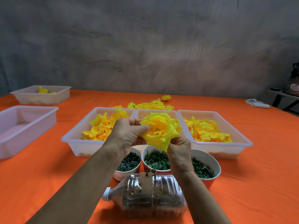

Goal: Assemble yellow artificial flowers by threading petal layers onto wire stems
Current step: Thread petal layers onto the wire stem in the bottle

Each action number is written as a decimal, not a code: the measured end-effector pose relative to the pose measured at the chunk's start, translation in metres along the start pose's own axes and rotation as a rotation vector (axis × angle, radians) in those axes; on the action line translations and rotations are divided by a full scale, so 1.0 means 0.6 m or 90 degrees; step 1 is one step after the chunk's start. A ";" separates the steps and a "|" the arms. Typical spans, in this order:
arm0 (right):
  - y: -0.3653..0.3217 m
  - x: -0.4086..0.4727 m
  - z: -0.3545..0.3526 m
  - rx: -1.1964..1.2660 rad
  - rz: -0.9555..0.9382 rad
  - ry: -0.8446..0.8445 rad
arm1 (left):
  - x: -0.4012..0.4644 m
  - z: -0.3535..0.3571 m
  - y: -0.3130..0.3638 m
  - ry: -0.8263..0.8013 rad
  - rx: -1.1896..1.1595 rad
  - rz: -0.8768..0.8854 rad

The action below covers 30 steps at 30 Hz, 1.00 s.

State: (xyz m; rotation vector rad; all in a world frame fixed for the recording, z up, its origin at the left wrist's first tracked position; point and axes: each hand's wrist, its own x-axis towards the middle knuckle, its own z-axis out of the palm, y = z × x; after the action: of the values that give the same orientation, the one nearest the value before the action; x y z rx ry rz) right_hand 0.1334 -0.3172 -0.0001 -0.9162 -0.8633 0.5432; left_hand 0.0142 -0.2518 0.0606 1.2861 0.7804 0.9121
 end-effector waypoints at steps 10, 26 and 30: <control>-0.007 0.007 0.012 0.032 0.029 0.053 | 0.000 0.013 -0.001 0.003 -0.129 0.013; -0.001 0.001 0.002 0.049 0.061 0.092 | -0.021 0.009 -0.017 0.002 0.037 0.004; -0.002 0.001 0.002 0.128 0.112 0.065 | -0.020 0.006 -0.016 -0.040 0.045 0.026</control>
State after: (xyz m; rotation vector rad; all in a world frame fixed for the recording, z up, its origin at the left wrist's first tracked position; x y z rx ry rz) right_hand 0.1328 -0.3165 0.0015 -0.8317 -0.6267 0.7163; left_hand 0.0130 -0.2648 0.0514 1.3912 0.7450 0.8783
